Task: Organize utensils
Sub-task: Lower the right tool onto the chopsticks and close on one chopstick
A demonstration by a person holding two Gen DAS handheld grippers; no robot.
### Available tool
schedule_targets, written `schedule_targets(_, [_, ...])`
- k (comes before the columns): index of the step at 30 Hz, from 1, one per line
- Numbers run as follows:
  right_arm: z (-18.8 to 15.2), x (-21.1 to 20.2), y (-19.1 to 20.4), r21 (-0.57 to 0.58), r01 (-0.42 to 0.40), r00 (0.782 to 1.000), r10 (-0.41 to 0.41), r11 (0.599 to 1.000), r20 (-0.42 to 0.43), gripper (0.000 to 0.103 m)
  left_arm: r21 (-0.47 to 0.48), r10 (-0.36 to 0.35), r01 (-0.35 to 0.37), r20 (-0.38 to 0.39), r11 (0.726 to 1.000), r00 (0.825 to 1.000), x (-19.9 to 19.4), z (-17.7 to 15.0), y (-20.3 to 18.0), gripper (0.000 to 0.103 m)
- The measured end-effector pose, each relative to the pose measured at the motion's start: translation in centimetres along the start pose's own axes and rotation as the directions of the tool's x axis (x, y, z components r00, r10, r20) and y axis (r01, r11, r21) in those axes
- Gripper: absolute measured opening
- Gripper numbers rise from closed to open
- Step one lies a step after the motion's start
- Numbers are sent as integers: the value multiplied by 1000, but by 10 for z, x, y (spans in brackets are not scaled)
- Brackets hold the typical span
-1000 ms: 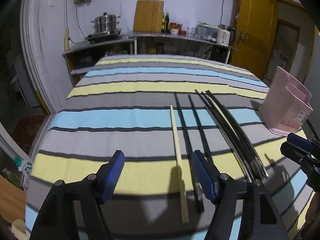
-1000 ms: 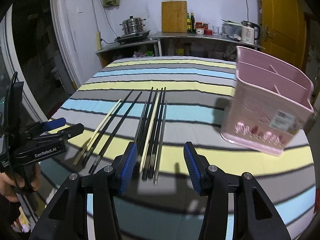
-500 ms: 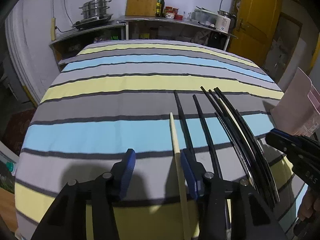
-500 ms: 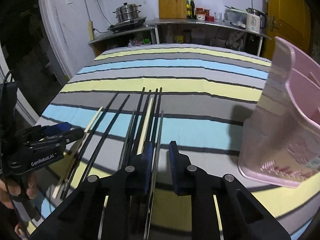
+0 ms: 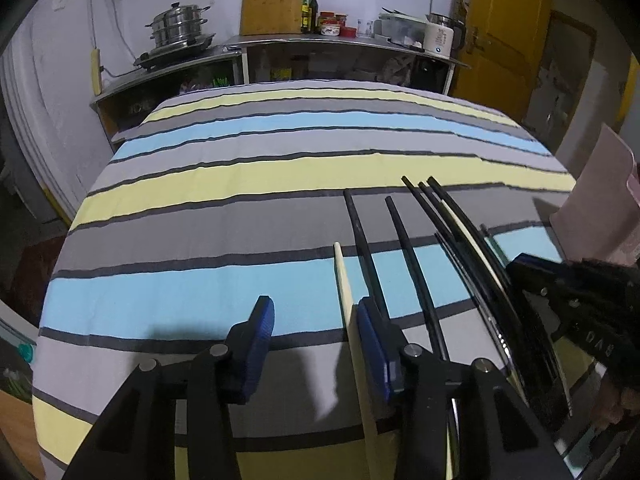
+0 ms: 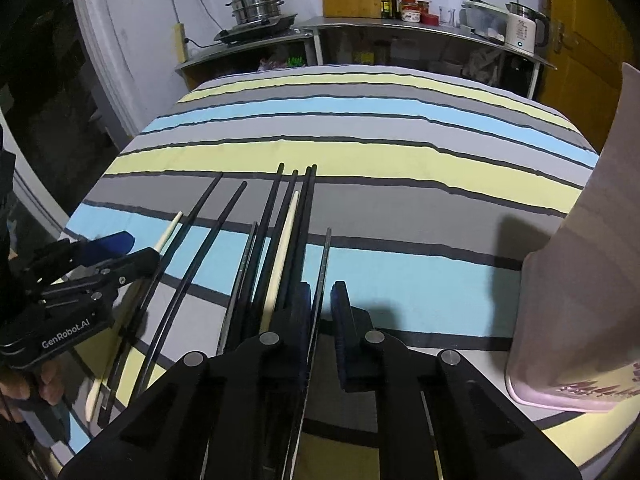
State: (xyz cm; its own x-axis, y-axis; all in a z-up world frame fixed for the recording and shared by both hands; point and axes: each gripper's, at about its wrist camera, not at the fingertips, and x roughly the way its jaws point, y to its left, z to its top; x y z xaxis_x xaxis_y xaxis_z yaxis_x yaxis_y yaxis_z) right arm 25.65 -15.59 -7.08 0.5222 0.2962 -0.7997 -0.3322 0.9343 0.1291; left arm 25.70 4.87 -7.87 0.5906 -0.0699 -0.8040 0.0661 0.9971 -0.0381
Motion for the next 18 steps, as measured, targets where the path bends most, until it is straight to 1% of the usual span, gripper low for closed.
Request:
schedule_targets(4, [-2,-2,-3,9,13,1000,-13,1000,-8,9,12,12,-12,-10,1000,1000,2,2,-2,44])
schedule_targets(9, [0,-1,0,5,27,999,-26,1000,-22,9,14,-3,4,-40,1000,999,10,15,-1,44])
schedule_targets(12, [1,-1,2,-1,33,999,-33,999,-26,9,25,17,-16,-39,1000,999,11,16,-4,45])
schedule_targets(14, [1,0,2,-3,35,999,-35,999,-26,9,26,16,-15,-40,1000,999,13,18,-6,39])
schedule_targets(16, [2,0,2,-4,36,999,-36,999,-26,9,34,16,-15,-44,999,999,15,22,-9,26])
schedule_targets(17, [2,1,2,-5,36,999,-36,999,-26,7,43,17,-15,-45,999,999,16,24,-11,21])
schedule_targets(18, [2,1,2,-6,35,999,-36,999,-27,7,47,19,-17,-46,999,999,16,25,-12,13])
